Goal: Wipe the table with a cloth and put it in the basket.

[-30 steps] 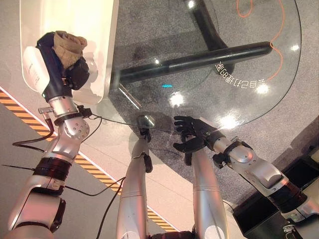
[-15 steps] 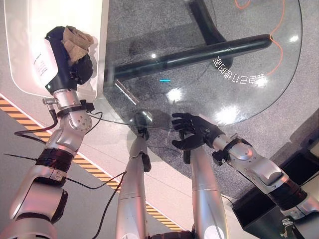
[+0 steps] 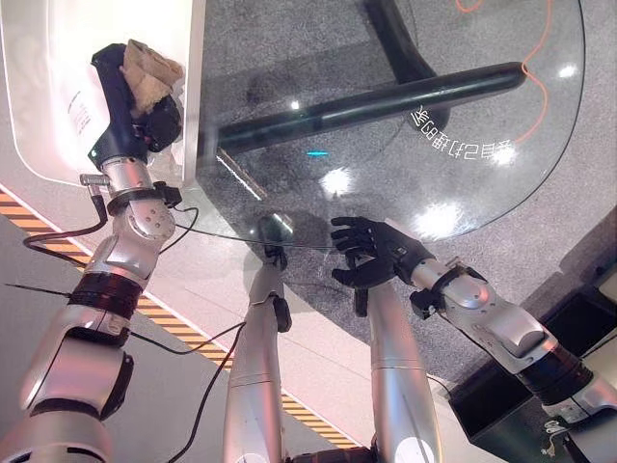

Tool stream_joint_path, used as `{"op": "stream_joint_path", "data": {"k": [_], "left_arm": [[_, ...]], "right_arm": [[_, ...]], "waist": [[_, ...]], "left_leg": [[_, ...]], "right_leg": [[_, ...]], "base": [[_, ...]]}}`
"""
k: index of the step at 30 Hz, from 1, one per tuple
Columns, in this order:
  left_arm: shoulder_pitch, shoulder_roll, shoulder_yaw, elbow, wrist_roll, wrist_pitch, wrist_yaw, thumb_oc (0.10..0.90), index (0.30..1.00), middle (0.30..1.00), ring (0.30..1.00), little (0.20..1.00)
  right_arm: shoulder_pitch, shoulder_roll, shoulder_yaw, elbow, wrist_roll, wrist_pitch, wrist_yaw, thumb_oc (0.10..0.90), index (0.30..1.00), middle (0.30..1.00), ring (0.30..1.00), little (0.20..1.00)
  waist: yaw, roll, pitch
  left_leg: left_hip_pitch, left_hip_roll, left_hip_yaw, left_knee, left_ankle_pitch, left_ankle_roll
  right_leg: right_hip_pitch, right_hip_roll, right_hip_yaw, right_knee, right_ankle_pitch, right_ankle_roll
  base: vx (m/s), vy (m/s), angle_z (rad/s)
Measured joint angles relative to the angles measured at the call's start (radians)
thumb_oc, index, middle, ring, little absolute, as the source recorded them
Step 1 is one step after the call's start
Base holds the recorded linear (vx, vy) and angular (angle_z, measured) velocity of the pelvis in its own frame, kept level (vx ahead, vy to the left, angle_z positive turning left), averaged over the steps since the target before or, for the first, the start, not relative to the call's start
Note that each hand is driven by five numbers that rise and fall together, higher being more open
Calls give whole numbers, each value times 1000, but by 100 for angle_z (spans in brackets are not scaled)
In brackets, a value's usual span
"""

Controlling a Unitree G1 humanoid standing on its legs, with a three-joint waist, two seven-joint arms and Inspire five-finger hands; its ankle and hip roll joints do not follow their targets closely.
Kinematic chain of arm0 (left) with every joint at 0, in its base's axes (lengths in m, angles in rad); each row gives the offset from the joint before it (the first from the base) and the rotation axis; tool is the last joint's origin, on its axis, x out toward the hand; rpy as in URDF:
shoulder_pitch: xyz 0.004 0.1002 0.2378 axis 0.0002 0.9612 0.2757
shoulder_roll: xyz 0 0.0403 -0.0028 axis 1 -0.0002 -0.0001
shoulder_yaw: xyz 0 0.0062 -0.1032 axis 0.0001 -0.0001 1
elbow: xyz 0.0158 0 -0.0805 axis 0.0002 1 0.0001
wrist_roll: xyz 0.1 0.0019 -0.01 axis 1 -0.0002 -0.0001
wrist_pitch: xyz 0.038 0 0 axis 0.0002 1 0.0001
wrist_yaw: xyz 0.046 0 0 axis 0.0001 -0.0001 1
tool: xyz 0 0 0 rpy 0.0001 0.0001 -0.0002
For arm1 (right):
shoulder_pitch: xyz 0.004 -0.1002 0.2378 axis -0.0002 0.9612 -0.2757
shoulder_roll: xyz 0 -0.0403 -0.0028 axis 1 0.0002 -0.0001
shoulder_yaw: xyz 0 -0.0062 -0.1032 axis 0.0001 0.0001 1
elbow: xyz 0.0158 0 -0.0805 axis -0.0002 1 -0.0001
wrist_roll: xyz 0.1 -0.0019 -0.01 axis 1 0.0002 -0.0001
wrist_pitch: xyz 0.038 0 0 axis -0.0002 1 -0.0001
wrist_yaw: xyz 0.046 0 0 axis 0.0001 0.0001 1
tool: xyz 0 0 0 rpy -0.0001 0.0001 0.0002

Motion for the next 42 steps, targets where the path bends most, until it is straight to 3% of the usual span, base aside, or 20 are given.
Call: {"op": "stream_joint_path", "data": {"k": [17,26,37,42], "left_arm": [[-9,-4,0,26,-19,0,-22,800,900,900,900,900],[18,0,6,22,-49,-4,-24,800,900,900,900,900],[195,3,143,14,-104,-46,-71,800,900,900,900,900],[277,3,221,-22,-163,-80,-86,800,900,900,900,900]], "right_arm": [[-20,12,11,16,0,8,-2,800,900,900,900,900],[-12,41,21,41,-1,10,-1,800,900,900,900,900],[61,44,1,26,-50,9,-1,800,900,900,900,900],[147,45,-25,16,-73,-4,1,800,900,900,900,900]], "waist": [[1,0,0],[2,-1,-1],[11,-3,-1],[38,-3,-1]], "left_leg": [[-6,1,-7,21,0,0],[38,1,-17,14,4,-11],[144,2,-31,-51,32,-23],[206,8,-54,-86,38,-36]], "right_leg": [[-1,0,-4,13,2,-2],[41,-2,-15,20,1,-5],[134,1,-35,-3,-1,-9],[197,5,-61,-15,-13,-18]], "base": [[-3,-6,0],[-32,-49,2],[-56,-116,3],[-52,-139,10]]}}
